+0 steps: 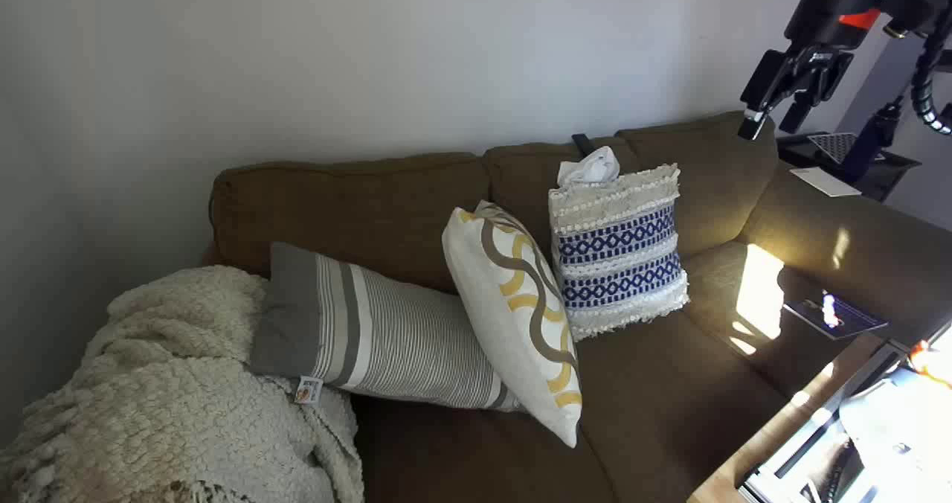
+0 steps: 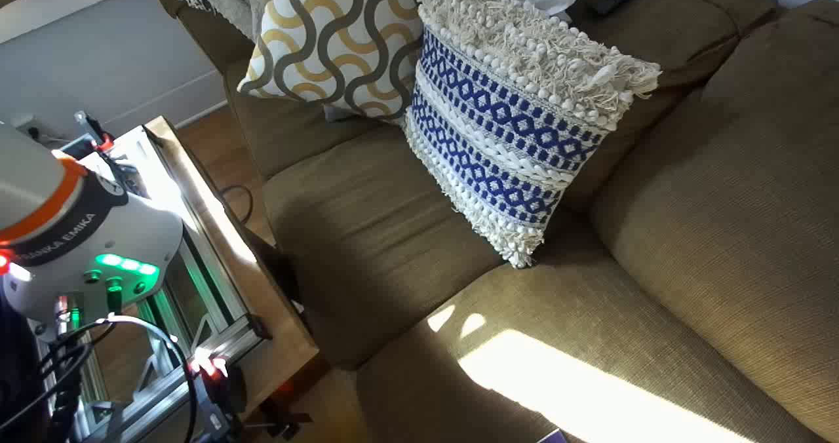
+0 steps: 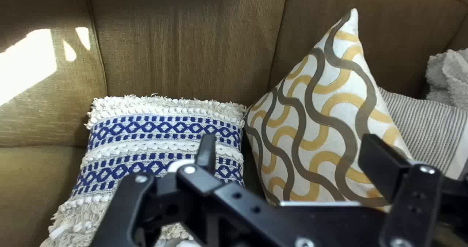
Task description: Remove the remote controller from the sofa back support and put it on top of the pillow that is on the middle sofa seat
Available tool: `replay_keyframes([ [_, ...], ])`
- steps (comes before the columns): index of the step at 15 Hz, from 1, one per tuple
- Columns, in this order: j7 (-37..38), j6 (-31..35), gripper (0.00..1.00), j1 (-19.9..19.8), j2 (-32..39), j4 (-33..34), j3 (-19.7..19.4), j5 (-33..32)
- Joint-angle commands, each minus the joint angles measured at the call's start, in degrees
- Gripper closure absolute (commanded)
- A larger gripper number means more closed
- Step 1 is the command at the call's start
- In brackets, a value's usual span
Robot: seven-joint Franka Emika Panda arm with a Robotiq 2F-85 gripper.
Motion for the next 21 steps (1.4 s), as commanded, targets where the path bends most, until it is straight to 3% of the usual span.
replay_keyframes([
  [1, -0.14, -0.18, 0.00, -0.24, 0.02, 0.16, 0.14, 0.10],
  [6, -0.14, -0.18, 0.00, -0.25, 0.02, 0.17, 0.14, 0.10],
  [9, 2.88, 3.92, 0.00, -5.65, 3.09, -1.28, -2.16, -2.10],
  [13, -1.39, 12.15, 0.00, -11.15, 12.64, -1.17, -7.63, -5.47],
  [17, -4.65, 16.48, 0.00, -14.69, 27.13, 8.26, -11.56, -11.14],
  [20, -1.72, 16.64, 0.00, -18.01, 36.14, 18.48, -10.64, -19.81],
  [21, -0.88, 16.18, 0.00, -17.04, 39.34, 22.35, -11.95, -22.01],
])
